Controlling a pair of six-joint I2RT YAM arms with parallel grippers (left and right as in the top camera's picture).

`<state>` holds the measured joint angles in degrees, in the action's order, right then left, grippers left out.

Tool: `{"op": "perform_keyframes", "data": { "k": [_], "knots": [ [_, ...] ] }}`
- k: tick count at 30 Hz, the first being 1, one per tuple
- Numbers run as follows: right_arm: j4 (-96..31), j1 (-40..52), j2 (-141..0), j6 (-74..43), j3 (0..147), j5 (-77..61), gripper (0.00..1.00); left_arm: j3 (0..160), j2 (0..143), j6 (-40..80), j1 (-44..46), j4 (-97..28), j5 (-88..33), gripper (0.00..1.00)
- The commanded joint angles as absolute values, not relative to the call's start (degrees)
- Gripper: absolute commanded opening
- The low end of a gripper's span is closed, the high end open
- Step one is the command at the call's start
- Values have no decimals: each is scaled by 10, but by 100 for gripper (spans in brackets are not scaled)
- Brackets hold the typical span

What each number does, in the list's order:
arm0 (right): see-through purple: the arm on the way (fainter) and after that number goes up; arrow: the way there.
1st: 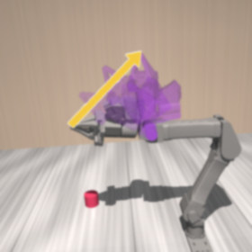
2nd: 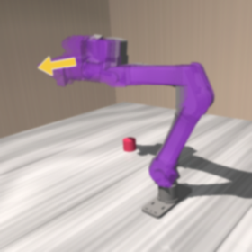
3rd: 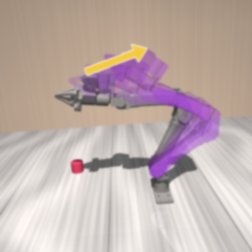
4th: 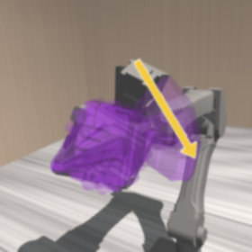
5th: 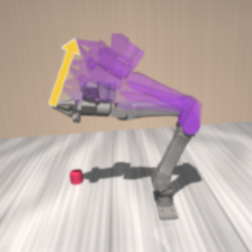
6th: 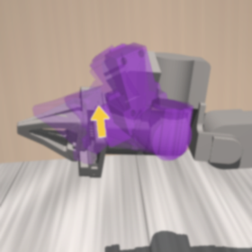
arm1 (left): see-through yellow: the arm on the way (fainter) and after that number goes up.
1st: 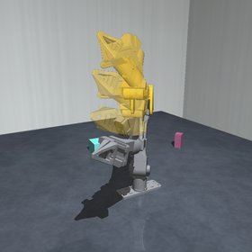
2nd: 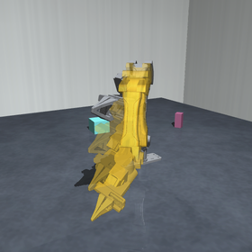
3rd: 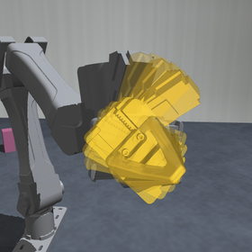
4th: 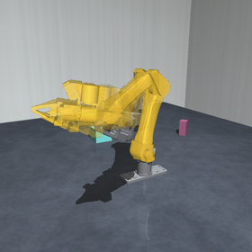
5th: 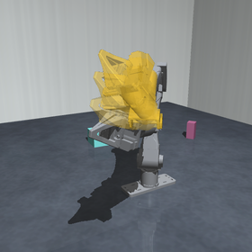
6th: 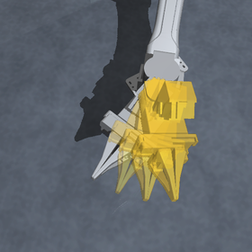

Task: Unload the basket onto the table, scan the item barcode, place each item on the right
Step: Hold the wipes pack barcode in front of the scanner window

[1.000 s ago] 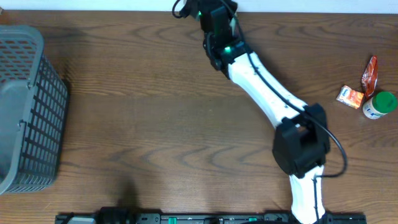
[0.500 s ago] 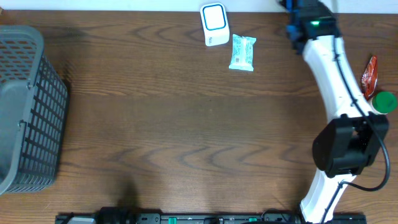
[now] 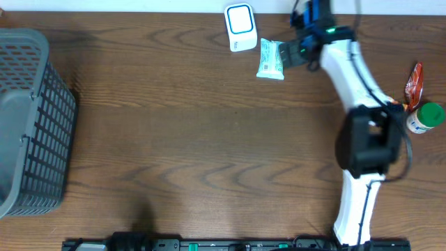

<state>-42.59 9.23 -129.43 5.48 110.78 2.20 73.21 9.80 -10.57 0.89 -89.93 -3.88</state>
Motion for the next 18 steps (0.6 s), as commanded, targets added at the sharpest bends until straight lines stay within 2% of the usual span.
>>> {"op": "perform_keyframes", "data": {
  "k": [1,4,9,18],
  "knots": [
    [-402,133,-1324,-25,1108,66,99,733,97,-111,11,-900,-34,84],
    [-360,164,-1343,-65,1108,74,99,733,97,-111,11,-900,-34,84],
    [-305,197,-1374,-140,1108,164,99,733,97,-111,11,-900,-34,85],
    [-296,194,-1403,-208,1108,203,99,733,97,-111,11,-900,-34,84]
  ]
}}
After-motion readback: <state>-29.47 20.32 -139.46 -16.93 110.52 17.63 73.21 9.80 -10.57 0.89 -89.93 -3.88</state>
